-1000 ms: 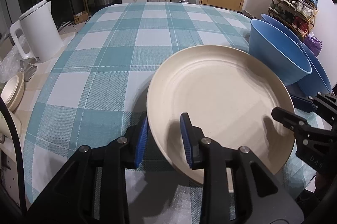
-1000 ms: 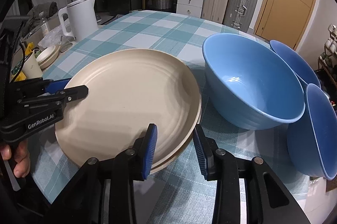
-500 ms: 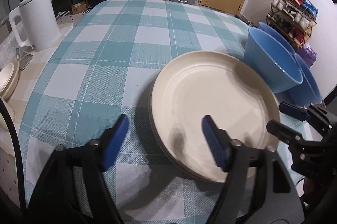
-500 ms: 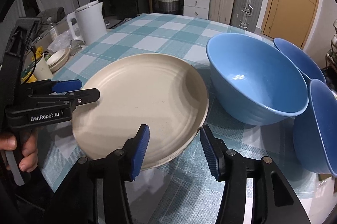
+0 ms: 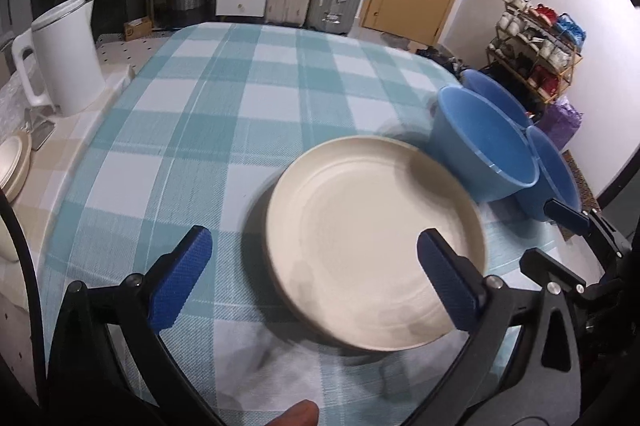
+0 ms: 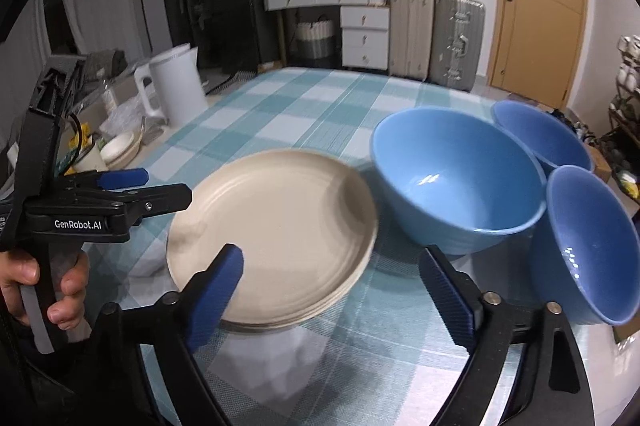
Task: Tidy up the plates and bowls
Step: 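Open both grippers to release the plate onto the stack, then move both grippers to the rim of a large light-blue bowl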
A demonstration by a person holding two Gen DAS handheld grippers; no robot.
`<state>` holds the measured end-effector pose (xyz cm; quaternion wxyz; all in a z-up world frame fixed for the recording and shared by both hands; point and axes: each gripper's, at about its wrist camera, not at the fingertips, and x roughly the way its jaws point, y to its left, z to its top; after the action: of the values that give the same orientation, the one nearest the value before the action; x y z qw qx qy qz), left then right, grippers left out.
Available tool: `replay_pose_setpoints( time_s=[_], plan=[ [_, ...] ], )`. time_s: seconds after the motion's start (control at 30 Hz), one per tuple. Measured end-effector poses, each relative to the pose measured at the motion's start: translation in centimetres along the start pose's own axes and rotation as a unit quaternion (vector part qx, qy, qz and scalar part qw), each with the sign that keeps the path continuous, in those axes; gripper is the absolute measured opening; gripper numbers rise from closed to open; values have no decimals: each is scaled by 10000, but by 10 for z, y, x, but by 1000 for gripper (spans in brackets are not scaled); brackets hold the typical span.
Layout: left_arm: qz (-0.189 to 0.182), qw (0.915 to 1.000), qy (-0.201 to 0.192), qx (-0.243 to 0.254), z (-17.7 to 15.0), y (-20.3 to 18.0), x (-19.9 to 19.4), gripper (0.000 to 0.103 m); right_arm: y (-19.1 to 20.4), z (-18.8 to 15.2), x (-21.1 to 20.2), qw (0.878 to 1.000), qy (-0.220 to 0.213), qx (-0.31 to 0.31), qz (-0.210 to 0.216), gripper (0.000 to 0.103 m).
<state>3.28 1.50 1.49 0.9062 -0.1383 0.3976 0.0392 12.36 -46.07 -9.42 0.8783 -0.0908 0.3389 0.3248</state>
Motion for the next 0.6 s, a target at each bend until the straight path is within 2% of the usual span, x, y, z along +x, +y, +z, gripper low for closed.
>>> replay_pose_setpoints(
  time_s=[0.2, 0.43, 0.6],
  plan=[
    [-176, 9995, -104, 233, 22, -24, -10, 102, -29, 8, -32, 9982, -367, 465, -100, 96],
    [-250, 9965, -184, 778, 50, -73, -10, 102, -78, 23, -72, 9902, -851, 966, -535, 99],
    [-384, 9927, -289, 1103, 69, -107, -6, 102, -116, 34, -90, 9830, -996, 1212, -957, 101]
  ],
)
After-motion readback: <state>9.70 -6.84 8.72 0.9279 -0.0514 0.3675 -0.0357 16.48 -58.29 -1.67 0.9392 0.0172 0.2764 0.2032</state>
